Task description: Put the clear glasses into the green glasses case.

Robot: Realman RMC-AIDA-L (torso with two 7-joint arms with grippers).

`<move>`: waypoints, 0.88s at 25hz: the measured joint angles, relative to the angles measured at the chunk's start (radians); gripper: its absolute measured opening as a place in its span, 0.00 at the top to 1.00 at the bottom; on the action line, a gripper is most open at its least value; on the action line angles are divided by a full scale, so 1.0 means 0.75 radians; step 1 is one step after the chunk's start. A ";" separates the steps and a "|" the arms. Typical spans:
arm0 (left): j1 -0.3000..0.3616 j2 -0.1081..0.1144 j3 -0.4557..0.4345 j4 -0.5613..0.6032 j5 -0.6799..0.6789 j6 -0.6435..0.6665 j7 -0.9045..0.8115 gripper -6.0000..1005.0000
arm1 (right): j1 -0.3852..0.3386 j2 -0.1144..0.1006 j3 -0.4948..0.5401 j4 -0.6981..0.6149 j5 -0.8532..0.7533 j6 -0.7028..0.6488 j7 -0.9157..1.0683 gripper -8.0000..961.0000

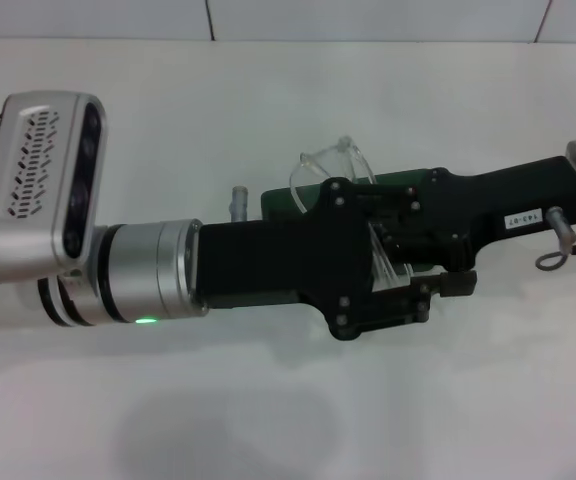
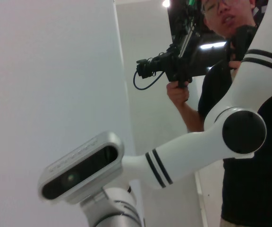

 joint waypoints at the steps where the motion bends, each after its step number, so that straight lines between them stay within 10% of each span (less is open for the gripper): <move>1: 0.000 0.000 0.000 0.000 -0.001 -0.005 -0.002 0.52 | 0.001 -0.004 0.000 0.000 -0.003 -0.010 0.000 0.88; 22: 0.000 0.002 -0.002 0.000 -0.017 -0.015 -0.010 0.52 | -0.017 -0.040 0.074 0.001 -0.017 -0.034 0.017 0.88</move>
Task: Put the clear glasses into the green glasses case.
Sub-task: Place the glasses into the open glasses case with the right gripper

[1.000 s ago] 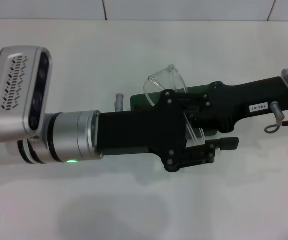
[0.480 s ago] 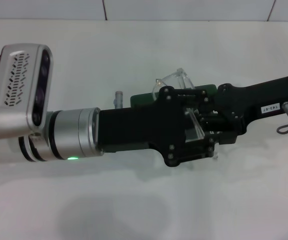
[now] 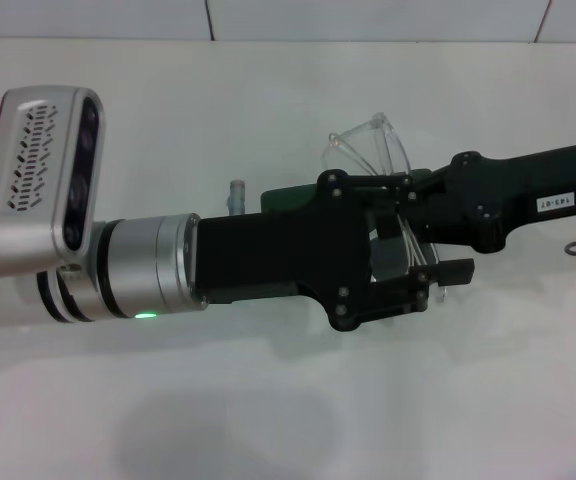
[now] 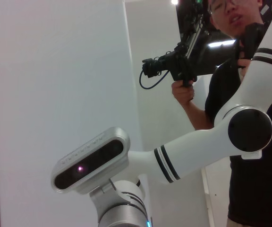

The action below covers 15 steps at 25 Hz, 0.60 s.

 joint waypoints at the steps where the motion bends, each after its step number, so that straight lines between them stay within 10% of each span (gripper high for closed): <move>1: 0.000 0.000 0.000 0.000 0.000 -0.001 0.000 0.52 | 0.000 0.000 -0.004 0.000 -0.003 -0.009 0.000 0.88; 9: 0.026 0.001 -0.044 -0.005 -0.029 0.031 -0.001 0.52 | -0.016 -0.005 0.003 -0.048 -0.055 0.023 0.000 0.88; 15: 0.142 0.010 -0.290 -0.006 -0.071 0.049 -0.009 0.52 | -0.033 0.019 -0.004 -0.296 -0.191 0.098 0.075 0.88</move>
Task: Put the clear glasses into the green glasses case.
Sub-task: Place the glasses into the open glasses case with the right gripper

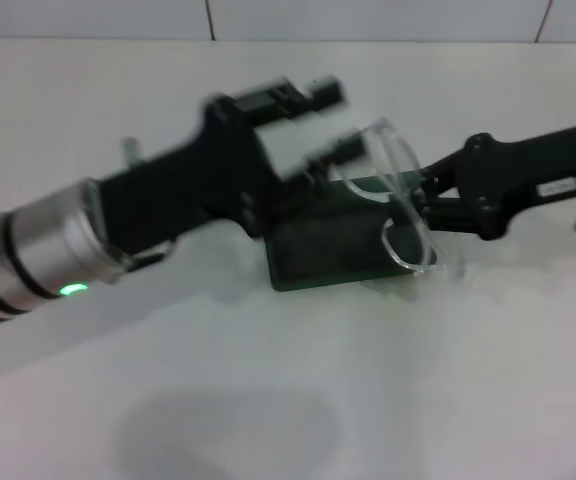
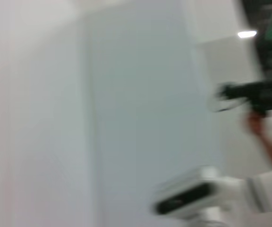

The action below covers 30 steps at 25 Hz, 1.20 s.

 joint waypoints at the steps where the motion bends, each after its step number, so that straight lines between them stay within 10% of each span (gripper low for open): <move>1: 0.016 0.000 -0.057 -0.005 0.001 -0.028 -0.010 0.52 | 0.009 0.016 -0.004 -0.054 -0.053 0.016 0.034 0.88; 4: 0.053 0.002 -0.195 -0.010 0.005 -0.124 -0.041 0.52 | 0.062 0.074 -0.031 -0.222 -0.276 0.066 0.157 0.88; 13: 0.152 0.000 -0.338 -0.025 0.000 -0.252 -0.004 0.52 | 0.365 0.081 -0.491 -0.289 -0.661 0.219 0.488 0.88; 30: 0.161 0.000 -0.350 -0.027 0.003 -0.306 0.005 0.52 | 0.446 0.089 -0.922 -0.361 -0.909 0.366 0.766 0.88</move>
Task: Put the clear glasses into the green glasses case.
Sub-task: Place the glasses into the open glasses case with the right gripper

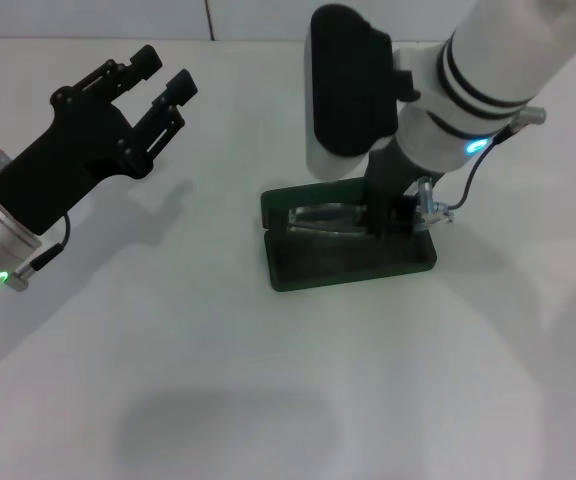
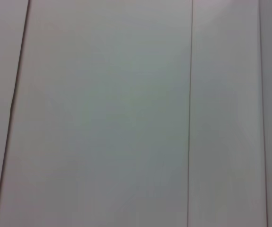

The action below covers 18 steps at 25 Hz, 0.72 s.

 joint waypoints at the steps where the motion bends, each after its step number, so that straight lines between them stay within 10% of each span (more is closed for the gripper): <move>1: 0.000 0.000 0.000 0.000 0.002 0.000 0.000 0.52 | -0.012 0.000 -0.019 -0.011 -0.002 0.013 0.003 0.88; 18: -0.010 -0.006 0.007 -0.015 0.005 0.000 -0.005 0.52 | -0.204 0.000 -0.227 -0.168 -0.132 0.208 0.007 0.88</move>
